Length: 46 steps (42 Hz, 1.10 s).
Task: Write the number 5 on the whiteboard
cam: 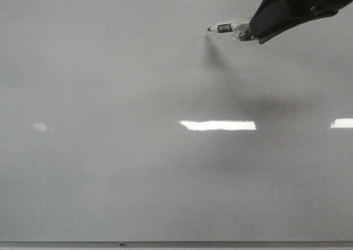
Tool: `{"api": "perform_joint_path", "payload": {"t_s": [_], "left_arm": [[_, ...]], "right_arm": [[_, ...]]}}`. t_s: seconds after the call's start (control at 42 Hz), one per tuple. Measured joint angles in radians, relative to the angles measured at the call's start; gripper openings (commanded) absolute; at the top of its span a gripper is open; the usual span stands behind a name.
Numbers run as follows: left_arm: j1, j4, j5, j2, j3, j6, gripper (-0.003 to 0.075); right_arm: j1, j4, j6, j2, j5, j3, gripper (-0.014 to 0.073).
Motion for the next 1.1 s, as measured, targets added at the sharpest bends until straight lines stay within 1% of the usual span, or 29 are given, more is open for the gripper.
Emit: {"api": "perform_joint_path", "payload": {"t_s": [0.167,0.429,0.667,0.857,1.0,1.095], "left_arm": [[0.000,0.000,-0.002,0.000,0.000,0.000,0.0421],[0.000,0.000,-0.002,0.000,0.000,0.000,0.0421],[0.000,0.000,-0.002,0.000,0.000,0.000,0.0421],[0.000,0.000,-0.002,0.000,0.000,0.000,0.0421],[0.000,0.000,-0.004,0.000,0.000,0.000,0.0421],[0.000,0.000,-0.004,0.000,0.000,0.000,0.0421]], "right_arm": [[0.000,0.002,0.000,0.054,0.000,-0.004,-0.0069],[0.000,0.002,0.000,0.068,0.006,-0.004,-0.0069],[0.008,0.003,0.000,0.106,0.074,-0.006,-0.0069],[0.008,0.003,0.000,0.128,0.079,-0.006,-0.0069],[-0.039,0.003,0.000,0.091,0.123,-0.006,-0.0069],[-0.076,0.003,0.000,0.087,0.179,-0.006,-0.0069]]}}
